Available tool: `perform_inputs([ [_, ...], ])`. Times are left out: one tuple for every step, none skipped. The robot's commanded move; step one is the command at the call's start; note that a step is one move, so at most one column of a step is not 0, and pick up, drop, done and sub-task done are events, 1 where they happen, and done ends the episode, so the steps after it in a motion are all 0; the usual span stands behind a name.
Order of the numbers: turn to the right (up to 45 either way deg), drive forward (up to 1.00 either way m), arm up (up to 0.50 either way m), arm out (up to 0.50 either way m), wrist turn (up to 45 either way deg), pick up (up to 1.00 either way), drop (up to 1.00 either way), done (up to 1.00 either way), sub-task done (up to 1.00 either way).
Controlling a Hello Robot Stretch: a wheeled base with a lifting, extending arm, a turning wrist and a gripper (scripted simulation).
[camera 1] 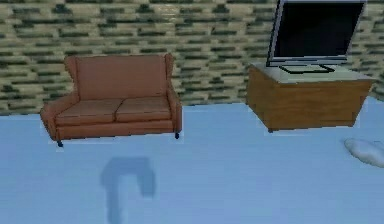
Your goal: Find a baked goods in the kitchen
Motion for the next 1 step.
perform_inputs([
  [36.0,0.0,0.0,0.0,0.0,0.0,0.0,0.0,0.0],
])
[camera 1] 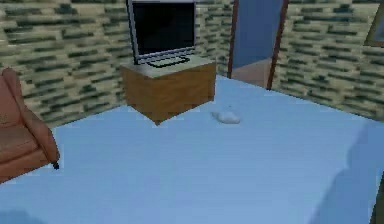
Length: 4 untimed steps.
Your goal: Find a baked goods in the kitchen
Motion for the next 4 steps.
perform_inputs([
  [0.0,0.45,0.0,0.0,0.0,0.0,0.0,0.0,0.0],
  [42.0,0.0,0.0,0.0,0.0,0.0,0.0,0.0,0.0],
  [0.0,0.15,0.0,0.0,0.0,0.0,0.0,0.0,0.0],
  [-24.0,0.0,0.0,0.0,0.0,0.0,0.0,0.0,0.0],
])
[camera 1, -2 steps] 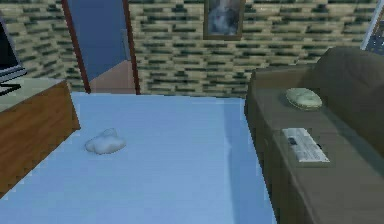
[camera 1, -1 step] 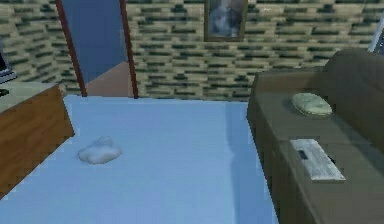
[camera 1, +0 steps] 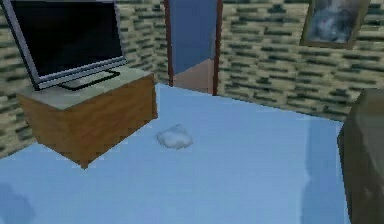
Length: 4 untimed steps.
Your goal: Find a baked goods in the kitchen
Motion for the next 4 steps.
perform_inputs([
  [0.0,1.0,0.0,0.0,0.0,0.0,0.0,0.0,0.0],
  [-3.0,0.0,0.0,0.0,0.0,0.0,0.0,0.0,0.0],
  [0.0,1.0,0.0,0.0,0.0,0.0,0.0,0.0,0.0],
  [0.0,1.0,0.0,0.0,0.0,0.0,0.0,0.0,0.0],
])
